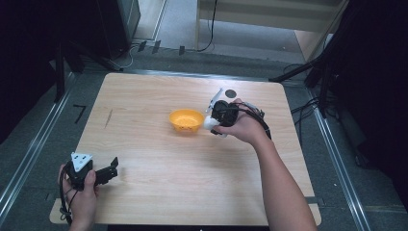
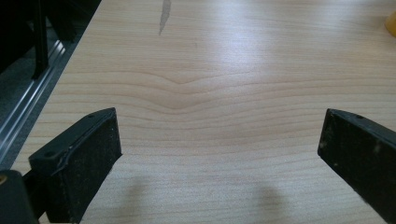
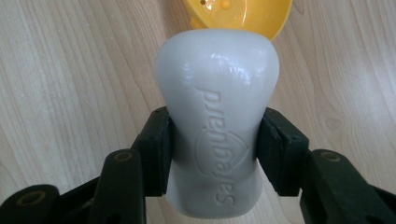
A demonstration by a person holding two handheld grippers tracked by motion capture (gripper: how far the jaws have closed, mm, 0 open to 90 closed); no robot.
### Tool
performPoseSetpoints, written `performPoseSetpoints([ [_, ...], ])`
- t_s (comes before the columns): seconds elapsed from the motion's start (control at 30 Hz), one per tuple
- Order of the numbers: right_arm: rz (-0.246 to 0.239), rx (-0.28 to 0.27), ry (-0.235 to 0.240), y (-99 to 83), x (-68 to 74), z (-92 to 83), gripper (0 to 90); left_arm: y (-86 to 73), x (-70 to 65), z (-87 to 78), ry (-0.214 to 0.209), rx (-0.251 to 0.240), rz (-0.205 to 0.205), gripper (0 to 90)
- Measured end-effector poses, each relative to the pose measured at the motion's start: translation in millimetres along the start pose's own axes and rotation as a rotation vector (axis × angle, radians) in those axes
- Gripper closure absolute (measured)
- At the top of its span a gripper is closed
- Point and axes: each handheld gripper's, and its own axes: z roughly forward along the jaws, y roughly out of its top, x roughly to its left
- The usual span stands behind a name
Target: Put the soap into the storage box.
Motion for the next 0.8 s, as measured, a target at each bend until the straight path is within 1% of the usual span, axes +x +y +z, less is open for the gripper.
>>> performPoseSetpoints([
  [0.07,-0.006,0.005,0.001,3.8,-1.0,-0.3,51.4,0.0,-0.3,0.0,0.001,0.001,0.002,0.0],
  [0.1,-0.017,0.006,0.002,5.8,-2.1,-0.7,51.4,0.1,-0.4,0.0,0.001,0.001,0.003,0.0],
  [0.13,-0.011,0.01,0.003,7.3,-1.7,-1.2,51.4,0.0,-0.5,0.1,-0.001,0.0,0.004,0.0],
  [0.37,-0.059,0.006,-0.003,22.3,-5.4,-2.1,51.4,-0.1,-1.3,-0.1,-0.002,0.001,0.017,0.0],
  [0.43,-0.065,0.017,-0.002,26.7,-5.7,-2.6,51.4,-0.1,-1.3,-0.1,-0.002,0.001,0.017,0.0],
  [0.53,-0.084,0.016,-0.002,34.2,-6.3,-3.5,51.4,-0.1,-1.6,0.0,-0.002,0.002,0.019,0.0],
  [0.6,-0.087,0.017,-0.002,39.4,-5.9,-3.8,51.4,-0.1,-2.2,0.0,-0.004,0.002,0.018,0.0],
  [0.67,-0.1,0.017,0.002,44.5,-6.1,-2.8,51.4,-0.2,-2.8,0.0,-0.004,0.002,0.025,0.0],
  [0.73,-0.099,0.024,0.006,48.7,-5.6,-1.6,51.5,-0.3,-3.3,-0.1,-0.003,0.001,0.032,0.0],
  [0.8,-0.113,0.023,0.007,53.6,-6.3,1.0,51.4,-0.4,-3.9,-0.1,-0.004,-0.001,0.035,0.0],
])
